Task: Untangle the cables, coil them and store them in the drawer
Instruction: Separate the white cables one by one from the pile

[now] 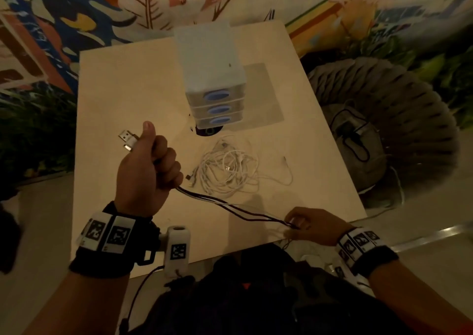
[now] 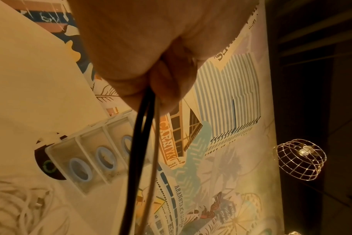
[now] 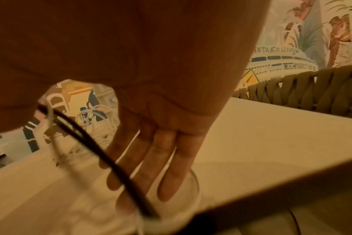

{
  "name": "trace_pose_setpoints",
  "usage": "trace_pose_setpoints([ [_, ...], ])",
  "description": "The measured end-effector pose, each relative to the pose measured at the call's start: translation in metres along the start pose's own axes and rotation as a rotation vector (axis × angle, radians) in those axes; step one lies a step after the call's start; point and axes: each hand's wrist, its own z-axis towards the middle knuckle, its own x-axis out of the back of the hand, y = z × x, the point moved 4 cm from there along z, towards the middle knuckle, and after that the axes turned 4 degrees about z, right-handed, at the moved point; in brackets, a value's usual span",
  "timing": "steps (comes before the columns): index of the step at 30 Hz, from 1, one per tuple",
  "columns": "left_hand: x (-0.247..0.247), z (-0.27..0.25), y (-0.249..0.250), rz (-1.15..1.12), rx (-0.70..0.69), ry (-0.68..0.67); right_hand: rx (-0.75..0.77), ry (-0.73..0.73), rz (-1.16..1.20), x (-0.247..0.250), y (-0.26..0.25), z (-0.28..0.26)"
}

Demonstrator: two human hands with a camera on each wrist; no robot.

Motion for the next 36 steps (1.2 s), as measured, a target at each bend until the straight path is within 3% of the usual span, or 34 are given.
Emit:
trace_pose_setpoints([
  [5,-0.004,0.002,-0.007,-0.012,0.01,0.07,0.062,0.255,-0.054,0.049,-0.035,0.028],
  [13,0.01,-0.005,-0.027,-0.05,0.089,0.157,0.52,0.339,-0.076,0.078,-0.181,0.074],
  [16,0.015,-0.011,-0.035,-0.049,0.115,0.162,0.564,0.281,-0.196,0.072,-0.222,0.116],
  [21,0.027,-0.02,-0.045,-0.057,0.121,0.192,0.511,0.107,-0.535,0.04,-0.259,0.181],
  [25,0.039,-0.025,-0.053,-0.068,0.125,0.219,0.447,-0.057,-0.837,-0.002,-0.269,0.213],
  [28,0.046,-0.027,-0.057,-0.088,0.139,0.242,0.415,-0.083,-1.032,-0.022,-0.263,0.231],
  [33,0.052,-0.025,-0.061,-0.113,0.145,0.252,0.451,-0.053,-1.162,-0.028,-0.256,0.242],
  [36,0.055,-0.02,-0.061,-0.099,0.145,0.269,0.461,-0.071,-1.041,-0.018,-0.262,0.236],
])
